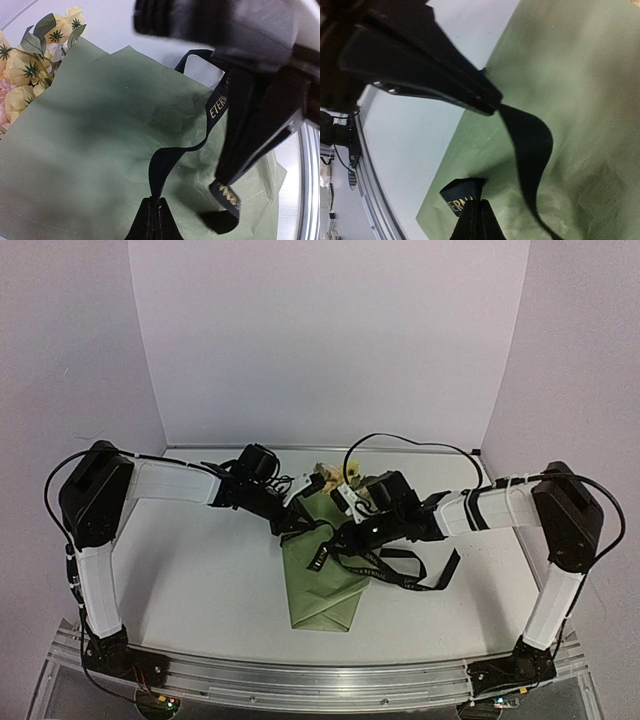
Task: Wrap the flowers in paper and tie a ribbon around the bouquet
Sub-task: Cross the ribbon over the folded bouquet.
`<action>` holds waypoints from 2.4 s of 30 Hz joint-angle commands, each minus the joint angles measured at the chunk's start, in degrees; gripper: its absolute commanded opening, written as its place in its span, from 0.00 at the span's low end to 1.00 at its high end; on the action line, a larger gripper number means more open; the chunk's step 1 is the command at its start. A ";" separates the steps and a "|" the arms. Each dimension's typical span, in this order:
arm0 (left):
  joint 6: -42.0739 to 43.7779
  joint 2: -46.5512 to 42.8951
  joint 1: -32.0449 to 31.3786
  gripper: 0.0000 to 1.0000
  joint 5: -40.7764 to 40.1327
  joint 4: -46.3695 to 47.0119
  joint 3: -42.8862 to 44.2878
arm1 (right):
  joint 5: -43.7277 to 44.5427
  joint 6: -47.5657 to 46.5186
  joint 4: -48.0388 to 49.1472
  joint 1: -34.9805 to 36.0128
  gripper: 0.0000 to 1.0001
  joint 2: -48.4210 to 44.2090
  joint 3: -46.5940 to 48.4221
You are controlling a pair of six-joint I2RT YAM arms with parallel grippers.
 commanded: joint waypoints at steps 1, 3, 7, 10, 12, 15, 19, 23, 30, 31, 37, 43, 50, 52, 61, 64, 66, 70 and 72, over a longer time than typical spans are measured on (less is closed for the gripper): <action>-0.65 -4.35 0.18 0.00 2.73 -0.92 2.11 | 8.85 -0.24 1.65 0.44 0.00 3.90 5.02; -0.79 -4.60 0.19 0.00 3.44 -1.22 1.86 | 13.04 -0.32 1.69 0.39 0.00 5.25 5.90; -1.32 -5.35 0.19 0.00 4.72 -1.37 0.72 | 20.56 -0.24 3.13 0.48 0.00 7.07 7.73; -1.61 -5.46 0.20 0.00 5.63 -1.88 -0.09 | 24.53 0.11 5.49 0.57 0.00 8.06 8.50; -1.95 -5.03 0.20 0.00 6.01 -2.46 -0.32 | 27.26 0.21 7.18 0.64 0.00 8.33 8.58; -2.59 -4.06 0.18 0.01 7.47 -3.44 -0.26 | 31.60 0.55 11.16 0.70 0.00 8.88 8.22; -3.18 -2.59 0.20 0.03 8.93 -4.80 0.17 | 33.75 2.17 14.75 0.70 0.00 9.81 8.86; -3.57 -0.20 0.16 0.07 8.98 -6.62 1.39 | 31.76 4.46 15.12 0.70 0.00 10.10 9.33; -4.62 3.67 0.15 0.09 7.57 -7.30 3.60 | 29.59 6.68 15.57 0.69 0.13 7.91 5.00; -4.81 4.14 0.18 0.09 7.46 -7.27 3.93 | 29.58 6.93 15.76 0.67 0.15 7.25 4.28; -5.94 5.16 0.19 0.11 6.36 -6.73 5.41 | 26.49 7.75 15.89 0.67 0.27 4.12 0.28; -6.45 5.43 0.19 0.16 5.07 -7.25 5.84 | 25.57 9.29 15.84 0.69 0.30 0.56 -2.88; -6.02 5.07 -0.43 0.24 5.33 -8.71 5.65 | 25.38 10.06 15.80 0.69 0.34 -3.23 -5.59; -5.56 5.28 -0.72 0.24 5.16 -9.33 5.88 | 25.62 10.10 15.75 0.67 0.35 -4.23 -6.34; -6.79 -0.34 -1.20 0.36 -5.02 -2.32 1.84 | 26.54 8.25 13.89 0.70 0.44 -9.43 -9.94; -7.23 -2.26 -1.08 0.41 -7.62 -0.75 0.83 | 27.17 7.40 10.74 0.61 0.48 -11.78 -10.86; -7.25 -3.21 -0.81 0.43 -9.25 -0.30 0.12 | 27.11 6.47 7.88 0.49 0.53 -13.76 -11.35; -5.55 -3.59 -0.01 0.45 -11.43 -1.80 -0.16 | 25.22 6.22 1.35 -0.49 0.62 -17.41 -12.06; -3.86 -2.93 0.17 0.46 -13.19 -3.30 0.67 | 24.53 6.84 -3.82 -1.11 0.65 -19.34 -11.81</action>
